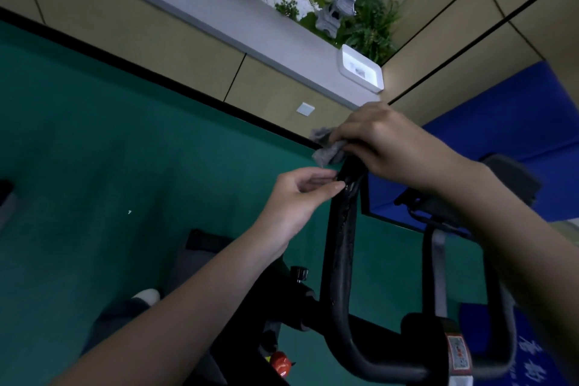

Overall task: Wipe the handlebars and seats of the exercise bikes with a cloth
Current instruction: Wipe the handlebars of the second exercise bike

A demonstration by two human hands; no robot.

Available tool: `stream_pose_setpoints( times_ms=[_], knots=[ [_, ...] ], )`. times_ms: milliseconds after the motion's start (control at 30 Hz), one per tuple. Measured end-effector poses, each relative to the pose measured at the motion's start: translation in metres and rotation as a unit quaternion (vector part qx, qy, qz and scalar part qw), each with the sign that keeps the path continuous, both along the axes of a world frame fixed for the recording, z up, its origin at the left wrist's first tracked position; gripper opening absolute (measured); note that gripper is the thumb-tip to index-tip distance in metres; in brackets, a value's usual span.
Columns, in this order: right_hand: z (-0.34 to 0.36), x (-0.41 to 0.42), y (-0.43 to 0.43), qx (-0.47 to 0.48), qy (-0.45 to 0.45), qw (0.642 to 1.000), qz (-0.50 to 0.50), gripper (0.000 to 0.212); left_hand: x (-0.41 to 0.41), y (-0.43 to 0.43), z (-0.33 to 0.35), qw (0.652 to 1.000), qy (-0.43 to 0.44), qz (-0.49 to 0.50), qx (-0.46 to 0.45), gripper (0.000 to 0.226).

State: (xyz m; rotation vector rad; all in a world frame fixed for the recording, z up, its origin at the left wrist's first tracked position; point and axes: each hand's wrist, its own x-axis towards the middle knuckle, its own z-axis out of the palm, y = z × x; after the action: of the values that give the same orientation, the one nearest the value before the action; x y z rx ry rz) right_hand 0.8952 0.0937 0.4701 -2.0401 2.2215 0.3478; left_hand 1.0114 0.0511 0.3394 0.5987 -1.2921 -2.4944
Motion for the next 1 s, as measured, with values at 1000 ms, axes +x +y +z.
stream_pose_setpoints(
  times_ms=[1000],
  knots=[
    [-0.049,0.025,0.014,-0.508,-0.318,0.564,-0.568,0.034,-0.005,-0.033,0.002,0.982,-0.026,-0.123,-0.138,0.016]
  ],
)
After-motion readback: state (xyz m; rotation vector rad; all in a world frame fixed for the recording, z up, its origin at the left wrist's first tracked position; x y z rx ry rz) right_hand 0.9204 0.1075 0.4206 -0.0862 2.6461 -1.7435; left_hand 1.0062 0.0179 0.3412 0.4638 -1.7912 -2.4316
